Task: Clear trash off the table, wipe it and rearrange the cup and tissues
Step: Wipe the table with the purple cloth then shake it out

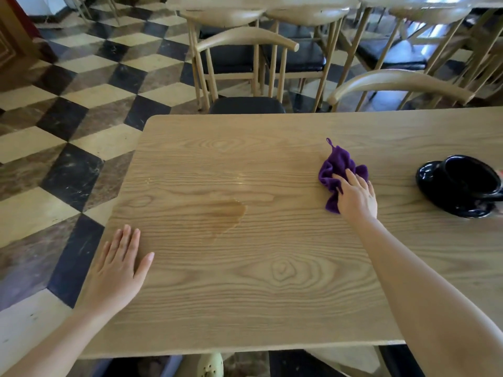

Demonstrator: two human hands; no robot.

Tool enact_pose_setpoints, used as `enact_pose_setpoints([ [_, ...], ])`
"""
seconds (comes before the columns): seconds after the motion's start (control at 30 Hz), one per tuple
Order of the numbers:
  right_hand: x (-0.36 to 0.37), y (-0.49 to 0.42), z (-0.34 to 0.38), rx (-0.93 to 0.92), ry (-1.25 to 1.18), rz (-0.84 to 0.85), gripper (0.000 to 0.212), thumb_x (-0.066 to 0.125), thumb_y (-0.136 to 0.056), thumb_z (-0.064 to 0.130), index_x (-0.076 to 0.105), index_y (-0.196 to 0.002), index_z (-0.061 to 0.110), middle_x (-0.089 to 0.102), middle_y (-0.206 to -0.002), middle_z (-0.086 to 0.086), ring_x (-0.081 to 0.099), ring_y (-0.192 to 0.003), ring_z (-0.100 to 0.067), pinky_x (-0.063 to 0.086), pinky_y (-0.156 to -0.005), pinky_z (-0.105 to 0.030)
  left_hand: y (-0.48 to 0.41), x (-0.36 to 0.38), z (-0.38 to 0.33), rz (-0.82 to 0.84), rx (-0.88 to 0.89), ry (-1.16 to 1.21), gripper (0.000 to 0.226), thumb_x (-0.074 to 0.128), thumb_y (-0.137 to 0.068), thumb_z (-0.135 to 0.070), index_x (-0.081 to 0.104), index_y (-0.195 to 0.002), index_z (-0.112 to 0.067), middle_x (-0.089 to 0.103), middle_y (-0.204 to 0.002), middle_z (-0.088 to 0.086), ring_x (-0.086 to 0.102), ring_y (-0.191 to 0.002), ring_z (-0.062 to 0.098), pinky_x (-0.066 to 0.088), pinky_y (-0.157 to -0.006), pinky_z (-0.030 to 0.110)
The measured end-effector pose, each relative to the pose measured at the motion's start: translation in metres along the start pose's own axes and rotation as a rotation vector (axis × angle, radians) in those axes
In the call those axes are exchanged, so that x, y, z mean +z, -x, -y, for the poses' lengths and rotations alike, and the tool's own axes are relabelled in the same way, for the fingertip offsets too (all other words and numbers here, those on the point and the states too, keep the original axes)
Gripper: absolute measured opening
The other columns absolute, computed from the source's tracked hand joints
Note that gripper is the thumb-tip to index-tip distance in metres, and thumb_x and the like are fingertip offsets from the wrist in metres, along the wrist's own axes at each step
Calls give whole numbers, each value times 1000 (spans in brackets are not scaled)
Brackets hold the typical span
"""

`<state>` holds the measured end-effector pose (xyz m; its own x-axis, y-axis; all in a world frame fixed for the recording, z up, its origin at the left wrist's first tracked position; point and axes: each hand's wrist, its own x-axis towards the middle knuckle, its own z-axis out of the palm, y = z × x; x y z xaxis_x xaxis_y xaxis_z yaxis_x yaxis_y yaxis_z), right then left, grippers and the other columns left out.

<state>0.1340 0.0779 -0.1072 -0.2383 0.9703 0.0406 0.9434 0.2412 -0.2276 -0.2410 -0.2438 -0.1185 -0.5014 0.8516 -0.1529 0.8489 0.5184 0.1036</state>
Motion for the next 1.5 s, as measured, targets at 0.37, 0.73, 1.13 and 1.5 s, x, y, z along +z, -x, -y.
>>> enact_pose_setpoints([
  [0.37,-33,12,-8,31,91,56,59,32,-85,66,48,-132,32,54,-135,-3,44,-125,-29,34,-101,-43,26,-14,-17,-22,1,64,66,9,-93,-54,-10,-143,-15,-12,-155,2,-14,-141,10,-7,-118,32],
  [0.73,2,11,6,-46,114,135,50,35,-95,49,30,-143,37,23,-156,-10,16,-144,-33,18,-114,-47,22,8,-7,-106,12,21,74,-7,-84,-61,-7,-143,-16,-10,-153,-1,-11,-143,12,-3,-119,34],
  [1.13,-22,24,11,-165,72,157,46,39,-92,49,39,-137,40,37,-150,11,46,-130,-21,43,-93,-39,22,10,-4,-110,49,29,73,-10,-85,-60,-8,-144,-16,-7,-155,3,-10,-144,17,0,-119,38],
  [1.5,-3,27,19,-98,-102,144,45,46,-94,37,39,-138,39,28,-154,7,28,-136,-27,32,-105,-44,23,9,-5,-125,46,-9,73,-2,-89,-58,3,-147,-13,1,-156,6,-3,-145,18,4,-119,39],
])
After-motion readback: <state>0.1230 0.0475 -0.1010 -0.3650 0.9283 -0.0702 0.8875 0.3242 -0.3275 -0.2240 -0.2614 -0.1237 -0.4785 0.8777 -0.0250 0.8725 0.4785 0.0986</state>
